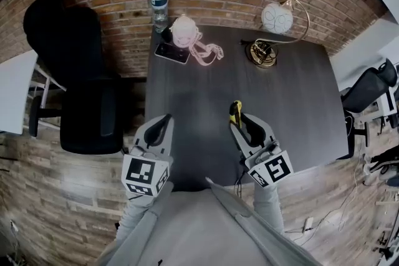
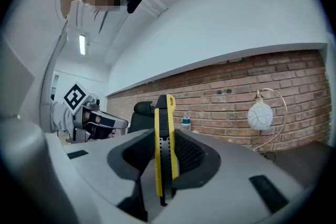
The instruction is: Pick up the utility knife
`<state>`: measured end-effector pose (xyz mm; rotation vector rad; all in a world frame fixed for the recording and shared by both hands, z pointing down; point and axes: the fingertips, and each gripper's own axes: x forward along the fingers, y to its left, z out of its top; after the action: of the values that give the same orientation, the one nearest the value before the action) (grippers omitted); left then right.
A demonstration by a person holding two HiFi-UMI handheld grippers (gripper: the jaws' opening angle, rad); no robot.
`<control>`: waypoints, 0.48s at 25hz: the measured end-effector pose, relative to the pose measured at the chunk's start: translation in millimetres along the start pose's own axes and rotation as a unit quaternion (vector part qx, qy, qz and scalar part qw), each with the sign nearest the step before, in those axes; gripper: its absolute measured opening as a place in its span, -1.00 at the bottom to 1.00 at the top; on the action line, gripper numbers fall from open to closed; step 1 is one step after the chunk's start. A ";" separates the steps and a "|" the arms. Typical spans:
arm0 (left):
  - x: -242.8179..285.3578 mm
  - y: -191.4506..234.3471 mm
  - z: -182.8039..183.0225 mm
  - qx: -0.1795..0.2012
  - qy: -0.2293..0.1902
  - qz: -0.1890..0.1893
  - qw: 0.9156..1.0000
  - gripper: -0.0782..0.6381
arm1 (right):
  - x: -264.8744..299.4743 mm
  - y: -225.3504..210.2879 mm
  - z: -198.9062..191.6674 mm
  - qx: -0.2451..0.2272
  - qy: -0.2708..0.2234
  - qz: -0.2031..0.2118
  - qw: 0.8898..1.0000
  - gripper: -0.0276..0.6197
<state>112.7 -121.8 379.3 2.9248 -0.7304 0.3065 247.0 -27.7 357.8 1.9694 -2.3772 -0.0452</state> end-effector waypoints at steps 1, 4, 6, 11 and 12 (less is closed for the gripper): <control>0.6 0.4 0.3 0.000 0.000 0.000 1.000 -0.73 | -1.7 -2.0 0.5 0.008 -0.005 -0.008 1.000 -0.52; 1.4 3.4 0.1 -0.002 0.000 0.003 1.000 -0.73 | -6.1 -8.1 2.8 0.030 -0.018 -0.030 0.999 -0.52; 1.7 6.0 -0.3 -0.004 0.000 0.007 1.000 -0.73 | -8.5 -11.7 3.9 0.044 -0.026 -0.038 0.998 -0.52; -0.3 14.6 0.1 -0.007 -0.002 0.022 1.000 -0.73 | -9.0 -14.8 2.3 0.067 -0.034 -0.040 0.996 -0.52; -1.4 16.3 0.0 -0.008 -0.003 0.025 1.000 -0.73 | -8.2 -14.4 1.6 0.070 -0.035 -0.039 0.996 -0.52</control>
<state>103.8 -135.5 379.9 2.8969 -0.8041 0.2956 262.5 -22.4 355.1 2.1563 -2.4059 0.0508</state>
